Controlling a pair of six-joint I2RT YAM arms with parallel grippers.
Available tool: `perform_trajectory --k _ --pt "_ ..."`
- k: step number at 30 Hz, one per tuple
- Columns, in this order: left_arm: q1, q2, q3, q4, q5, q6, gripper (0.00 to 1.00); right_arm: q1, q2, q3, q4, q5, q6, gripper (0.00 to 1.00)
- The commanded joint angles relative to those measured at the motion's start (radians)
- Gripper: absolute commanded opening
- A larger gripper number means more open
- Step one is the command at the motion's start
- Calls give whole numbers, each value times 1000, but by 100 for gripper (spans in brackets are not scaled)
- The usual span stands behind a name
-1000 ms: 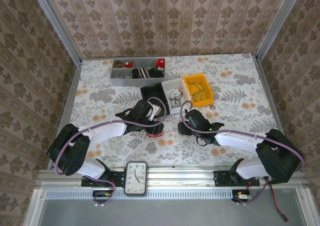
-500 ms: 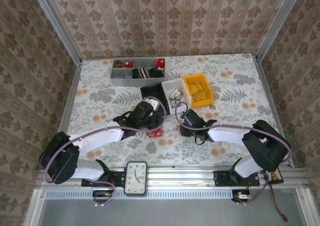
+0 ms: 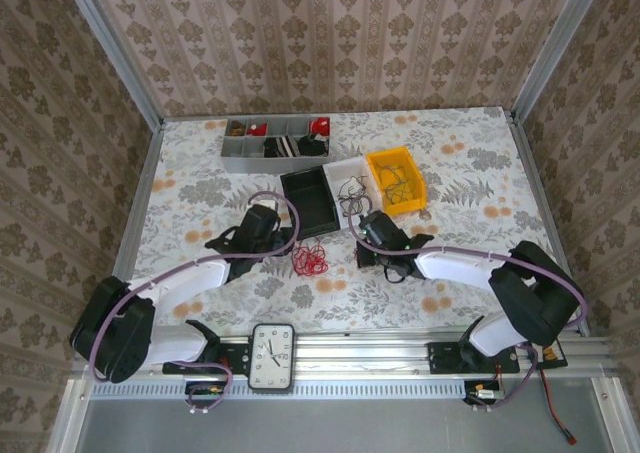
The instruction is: Untangle the cables
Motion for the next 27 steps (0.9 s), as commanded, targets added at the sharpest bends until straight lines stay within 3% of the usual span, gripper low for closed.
perform_trajectory --k 1,8,11,17,19,21,23,27 --pt "19 -33 -26 4 13 -60 71 1 41 146 99 -69 0 2" --pt "27 -72 -46 -10 0 -71 71 -9 273 528 52 -113 -96 2" --pt "27 -84 -51 -13 5 -68 71 -9 312 602 -1 -110 -119 3" --pt "30 -77 -53 -5 13 -67 71 -6 221 399 29 -77 -28 6" --pt "30 -57 -43 3 30 -58 71 -2 175 303 31 -40 10 13" --pt "30 -30 -26 5 44 -50 71 1 131 226 -6 4 39 31" --pt "30 -2 -11 2 52 -47 71 3 101 180 -67 39 36 43" --pt "30 33 10 -4 59 -45 71 7 47 99 -143 77 2 48"
